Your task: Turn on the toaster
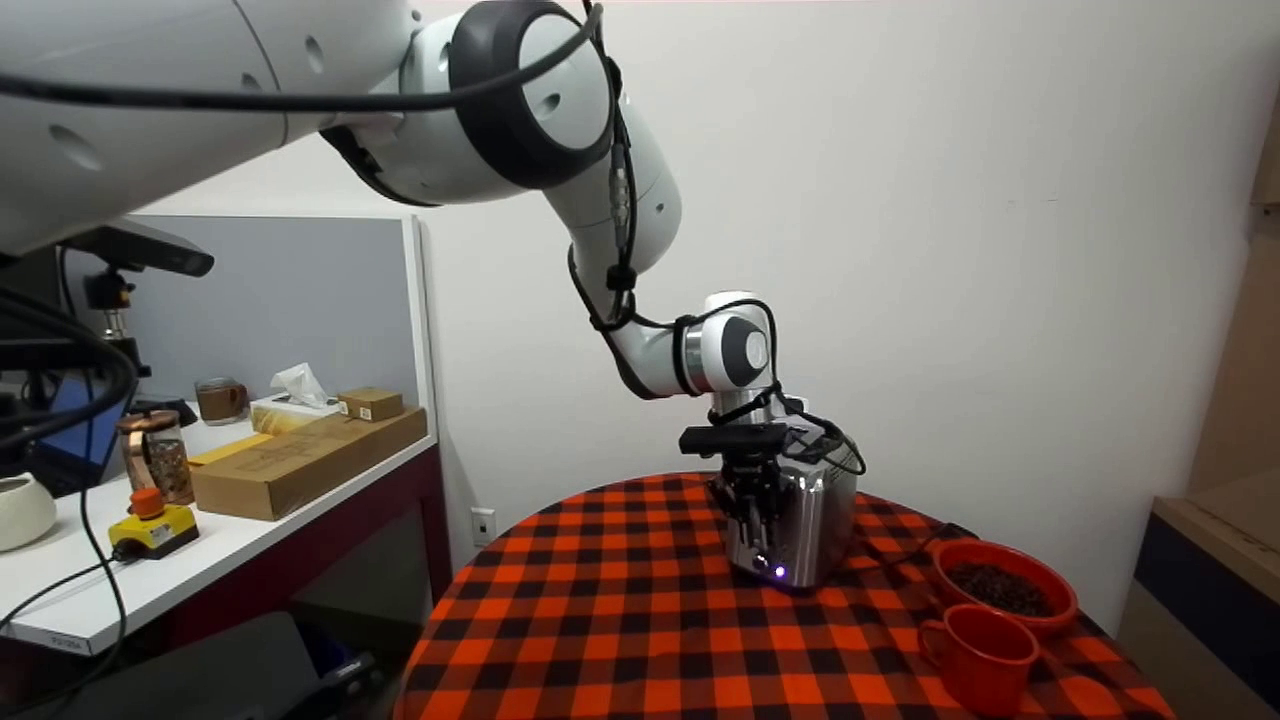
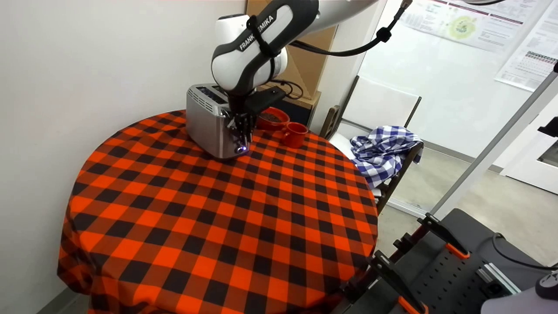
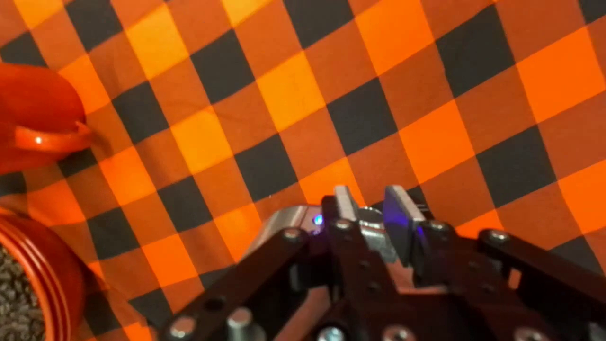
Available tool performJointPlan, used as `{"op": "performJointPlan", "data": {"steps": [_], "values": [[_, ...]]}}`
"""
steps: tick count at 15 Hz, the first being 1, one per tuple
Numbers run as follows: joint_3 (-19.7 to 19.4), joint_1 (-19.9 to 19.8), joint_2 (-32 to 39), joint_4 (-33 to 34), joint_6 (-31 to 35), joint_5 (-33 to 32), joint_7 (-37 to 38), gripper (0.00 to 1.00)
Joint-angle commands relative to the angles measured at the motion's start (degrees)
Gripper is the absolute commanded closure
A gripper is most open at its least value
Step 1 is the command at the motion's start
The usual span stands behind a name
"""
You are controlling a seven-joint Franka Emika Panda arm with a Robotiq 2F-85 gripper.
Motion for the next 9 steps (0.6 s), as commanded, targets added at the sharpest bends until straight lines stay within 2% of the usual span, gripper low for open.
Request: {"op": "performJointPlan", "data": {"steps": [1,3,5,7,9], "values": [[4.1,-5.2,-1.0,6.5,-15.4,5.7,-5.0,0.44],[5.7,-7.9,-2.9,9.1,-24.2,8.7,-7.5,0.29],[6.4,-10.0,-6.2,9.4,-29.1,10.3,-9.3,0.14],[6.6,-11.3,-10.5,7.6,-30.9,11.0,-9.7,0.02],[6.7,-12.2,-15.9,3.5,-30.7,11.1,-10.8,0.0]]}}
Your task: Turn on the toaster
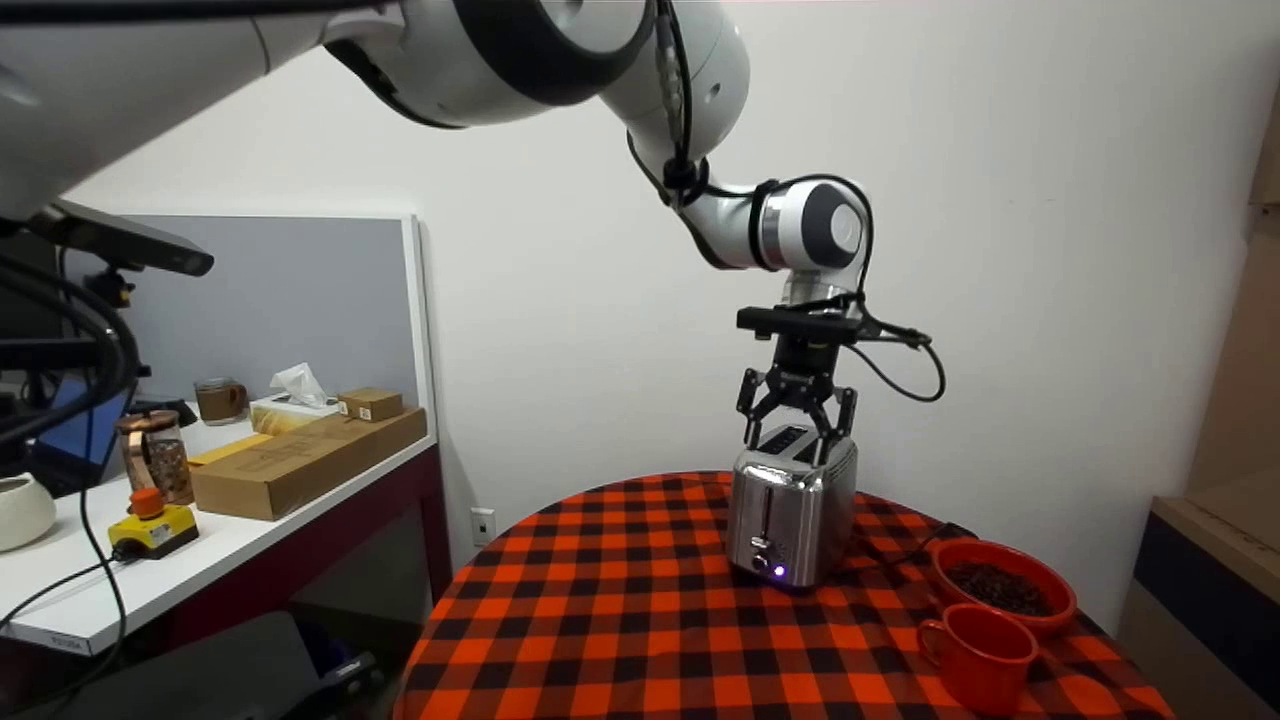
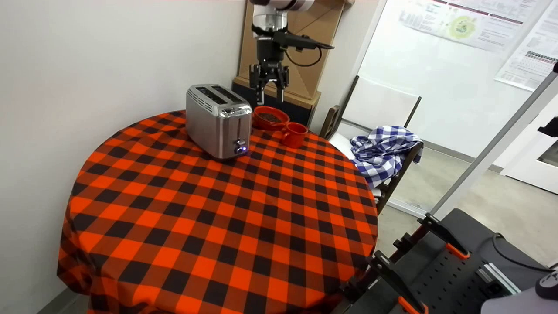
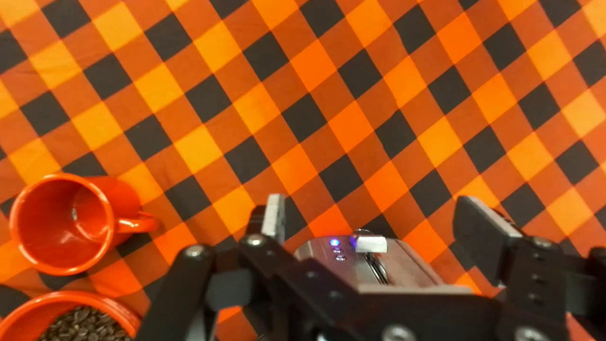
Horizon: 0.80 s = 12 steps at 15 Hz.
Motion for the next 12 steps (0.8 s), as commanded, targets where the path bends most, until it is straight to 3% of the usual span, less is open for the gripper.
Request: {"op": "performJointPlan", "data": {"steps": [1,5,10,11,12], "values": [[0.6,-1.4,-10.2,-8.4,-0.3,0.9,-2.6,0.0],[0.3,-1.3,-21.3,-19.4,0.8,-0.9,-5.5,0.0],[0.1,-1.5,-34.7,-33.2,1.9,1.0,-2.9,0.0],[0.0,-1.0,-27.8,-24.5,-0.6,0.0,-3.8,0.0],[-0.1,-1.0,-30.2,-27.1,-0.4,0.1,-3.6,0.0]]}}
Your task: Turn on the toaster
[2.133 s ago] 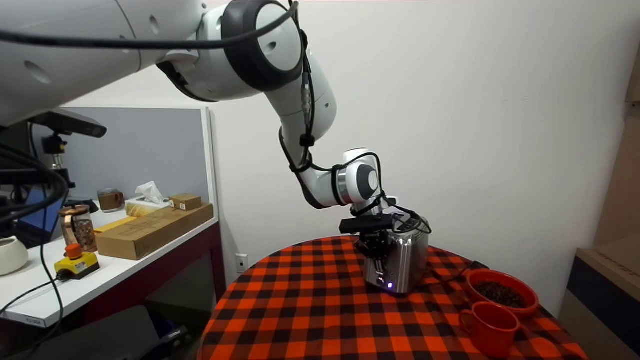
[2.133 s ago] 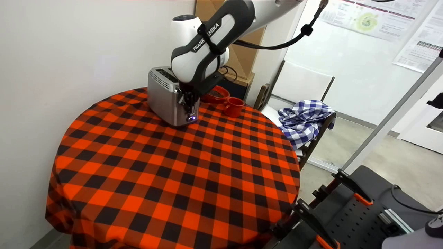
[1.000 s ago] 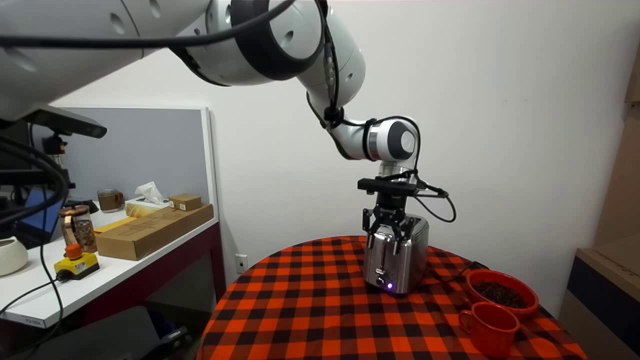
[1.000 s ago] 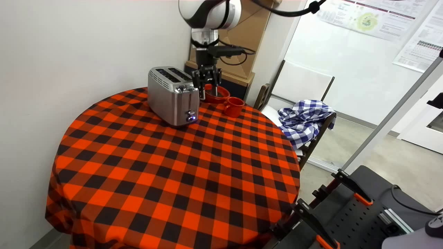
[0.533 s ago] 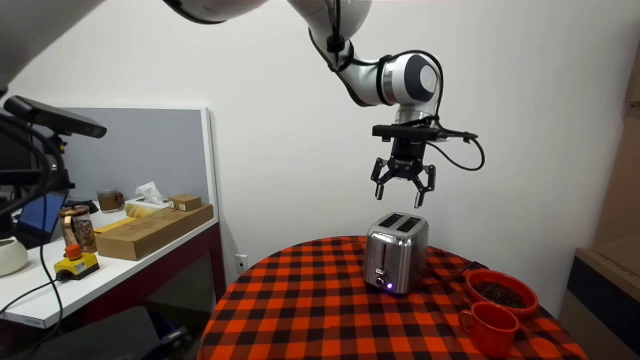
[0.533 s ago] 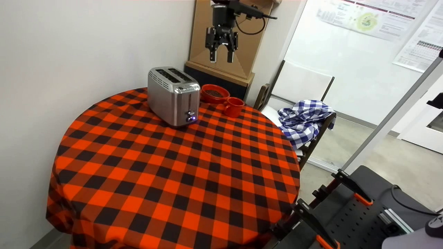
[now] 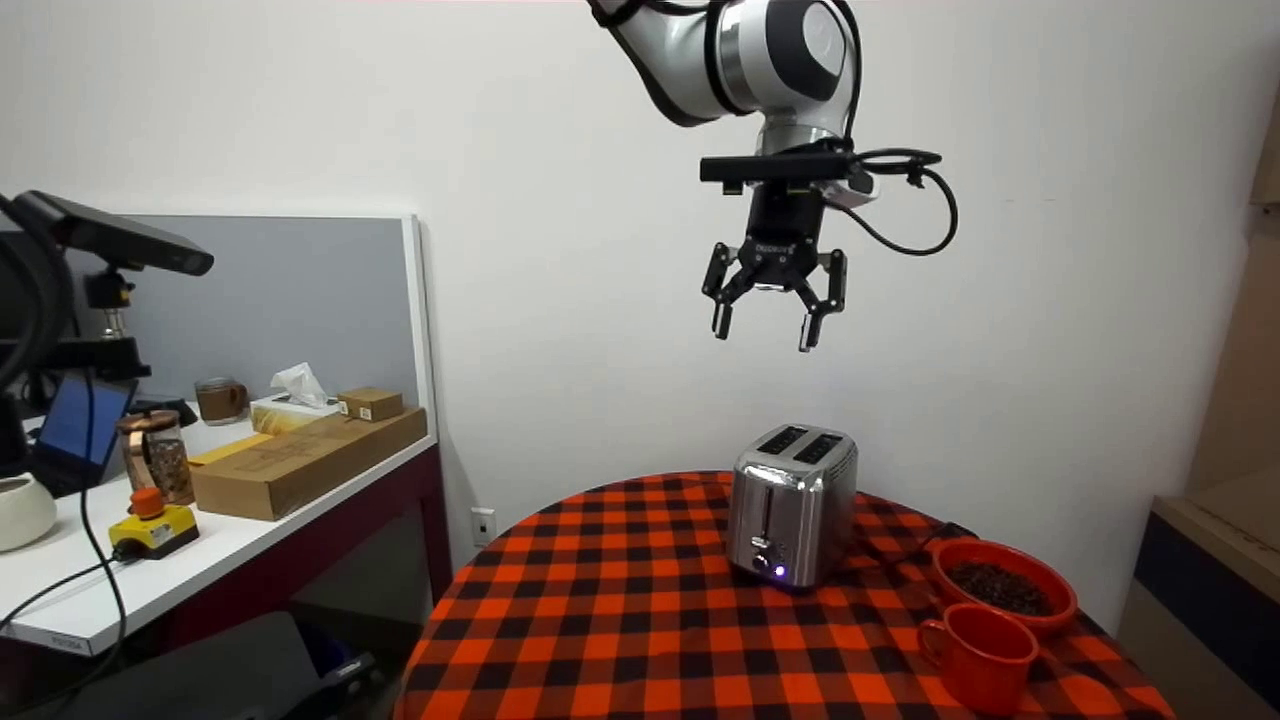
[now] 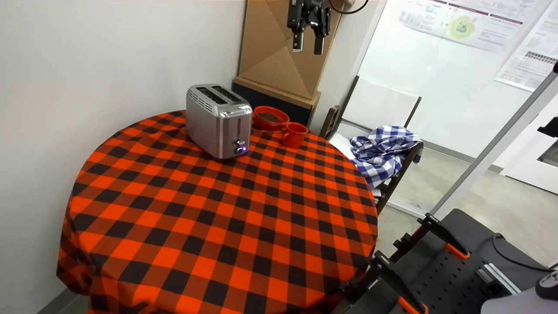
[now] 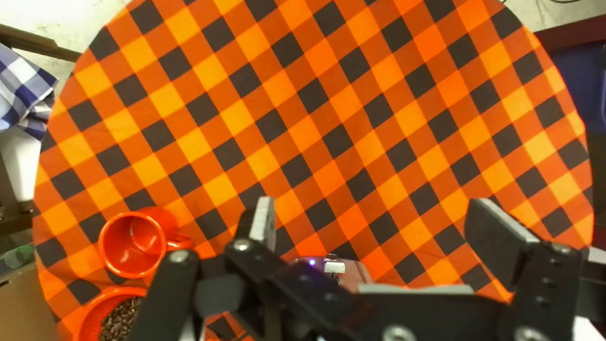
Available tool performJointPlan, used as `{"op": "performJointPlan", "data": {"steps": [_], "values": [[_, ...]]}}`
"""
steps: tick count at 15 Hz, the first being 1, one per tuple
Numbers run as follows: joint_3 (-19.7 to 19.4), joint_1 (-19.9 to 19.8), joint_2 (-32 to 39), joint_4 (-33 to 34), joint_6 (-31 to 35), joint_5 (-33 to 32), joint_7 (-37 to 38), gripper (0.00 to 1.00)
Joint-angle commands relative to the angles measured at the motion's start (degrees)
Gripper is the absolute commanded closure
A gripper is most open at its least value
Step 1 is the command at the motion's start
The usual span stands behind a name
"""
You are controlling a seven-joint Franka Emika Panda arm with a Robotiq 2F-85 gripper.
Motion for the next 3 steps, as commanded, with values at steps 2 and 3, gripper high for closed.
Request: {"op": "performJointPlan", "data": {"steps": [2,3], "values": [[-0.2,0.2,-2.8,-2.9,0.2,0.1,0.0,0.0],[-0.2,0.2,-3.2,-3.6,0.4,0.1,0.0,0.0]]}}
